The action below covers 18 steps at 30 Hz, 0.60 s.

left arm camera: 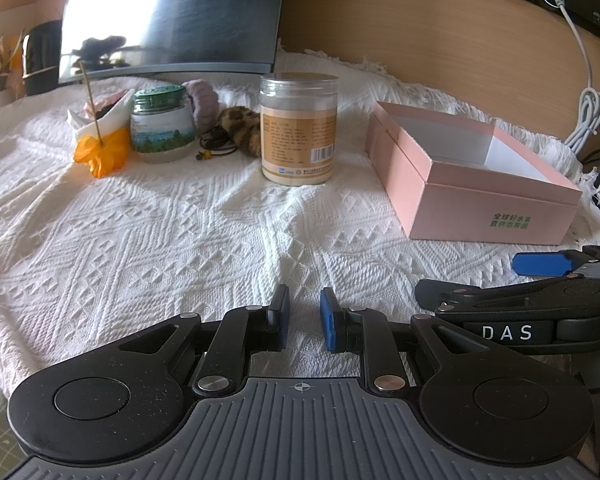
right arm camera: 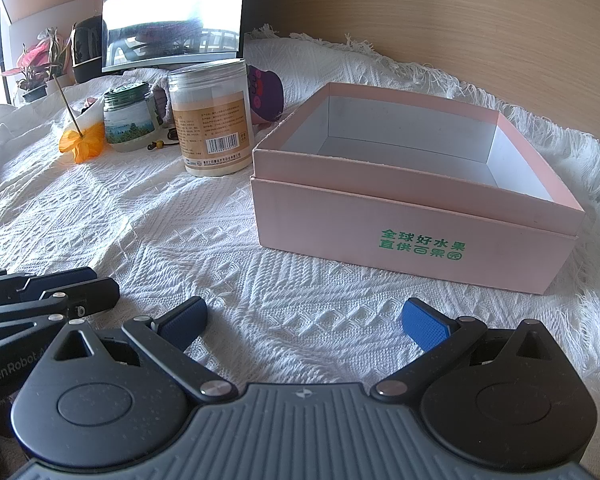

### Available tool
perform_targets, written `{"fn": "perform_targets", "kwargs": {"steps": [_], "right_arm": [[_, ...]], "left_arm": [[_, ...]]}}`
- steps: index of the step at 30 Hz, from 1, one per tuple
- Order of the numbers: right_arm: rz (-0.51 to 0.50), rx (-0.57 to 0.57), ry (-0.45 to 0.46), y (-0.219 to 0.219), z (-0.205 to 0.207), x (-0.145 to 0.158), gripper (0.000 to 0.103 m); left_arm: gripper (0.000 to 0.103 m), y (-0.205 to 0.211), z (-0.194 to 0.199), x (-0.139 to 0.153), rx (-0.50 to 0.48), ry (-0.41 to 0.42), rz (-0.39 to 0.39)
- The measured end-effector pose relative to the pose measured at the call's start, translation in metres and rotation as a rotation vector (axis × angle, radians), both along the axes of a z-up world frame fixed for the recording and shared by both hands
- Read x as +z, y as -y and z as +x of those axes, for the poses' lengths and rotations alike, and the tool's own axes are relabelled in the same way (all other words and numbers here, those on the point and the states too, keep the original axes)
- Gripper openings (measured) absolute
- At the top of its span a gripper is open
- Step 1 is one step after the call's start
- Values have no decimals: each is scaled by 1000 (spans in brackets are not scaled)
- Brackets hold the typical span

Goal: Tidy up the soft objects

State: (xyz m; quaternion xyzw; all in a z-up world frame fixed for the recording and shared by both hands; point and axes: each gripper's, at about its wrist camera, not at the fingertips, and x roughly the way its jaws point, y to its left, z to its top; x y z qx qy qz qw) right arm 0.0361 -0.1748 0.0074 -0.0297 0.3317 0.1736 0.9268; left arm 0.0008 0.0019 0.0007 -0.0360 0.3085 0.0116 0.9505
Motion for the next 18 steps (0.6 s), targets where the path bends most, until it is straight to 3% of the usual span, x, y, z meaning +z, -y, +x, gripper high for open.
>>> {"fn": "perform_targets", "kwargs": {"steps": [18], "right_arm": [[0,0,1,0,0,0,103]], "left_arm": [[22,0,0,0,2,2,-15]]}}
